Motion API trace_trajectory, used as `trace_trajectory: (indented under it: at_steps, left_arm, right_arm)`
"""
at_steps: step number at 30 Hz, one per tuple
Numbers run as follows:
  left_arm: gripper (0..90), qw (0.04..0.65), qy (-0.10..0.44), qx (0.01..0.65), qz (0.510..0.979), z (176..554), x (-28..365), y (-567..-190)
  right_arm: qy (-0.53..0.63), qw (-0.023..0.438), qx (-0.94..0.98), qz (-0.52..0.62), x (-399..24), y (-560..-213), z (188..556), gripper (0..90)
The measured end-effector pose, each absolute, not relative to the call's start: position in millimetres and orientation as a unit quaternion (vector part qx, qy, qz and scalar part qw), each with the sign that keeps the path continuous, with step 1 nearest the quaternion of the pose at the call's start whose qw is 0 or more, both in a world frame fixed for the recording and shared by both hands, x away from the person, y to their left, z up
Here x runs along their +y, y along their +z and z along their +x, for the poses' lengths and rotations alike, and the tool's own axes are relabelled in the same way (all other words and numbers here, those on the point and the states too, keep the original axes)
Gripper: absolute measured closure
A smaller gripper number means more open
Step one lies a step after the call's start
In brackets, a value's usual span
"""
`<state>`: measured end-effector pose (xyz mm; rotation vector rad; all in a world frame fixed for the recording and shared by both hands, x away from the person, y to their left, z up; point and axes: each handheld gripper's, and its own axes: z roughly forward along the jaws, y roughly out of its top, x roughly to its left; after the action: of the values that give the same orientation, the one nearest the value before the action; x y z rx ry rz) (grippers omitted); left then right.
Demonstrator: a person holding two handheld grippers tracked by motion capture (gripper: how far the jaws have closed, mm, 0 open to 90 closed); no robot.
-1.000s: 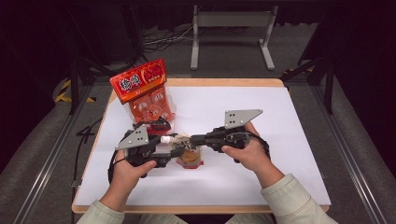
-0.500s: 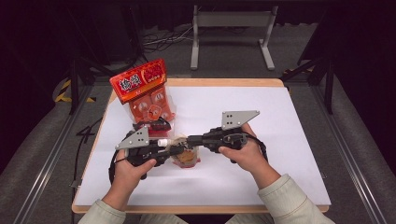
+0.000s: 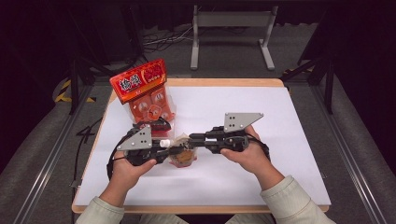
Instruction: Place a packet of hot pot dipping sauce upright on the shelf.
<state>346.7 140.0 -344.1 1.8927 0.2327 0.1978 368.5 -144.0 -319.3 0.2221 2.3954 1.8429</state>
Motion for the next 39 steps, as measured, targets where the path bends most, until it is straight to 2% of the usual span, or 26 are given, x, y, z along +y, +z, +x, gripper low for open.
trace_trajectory:
  at_steps: [8,24,31,39]
  left_arm:
    - [88.9,0.580,0.088,0.106,0.803,353.5,155.8,-327.3]
    - [88.9,0.578,0.126,0.149,0.792,356.1,198.5,-313.1]
    - [88.9,0.572,0.143,0.166,0.790,356.0,211.2,-315.4]
    - [88.8,0.565,0.168,0.189,0.785,357.2,222.5,-316.5]
  right_arm:
    - [0.601,0.099,0.789,0.088,-168.8,-318.5,357.7,62.9]
    - [0.580,0.170,0.777,0.177,-219.5,-342.8,349.7,46.8]
    - [0.576,0.207,0.764,0.203,-239.5,-340.0,344.6,42.7]
    - [0.580,0.219,0.748,0.236,-264.1,-343.6,341.4,39.9]
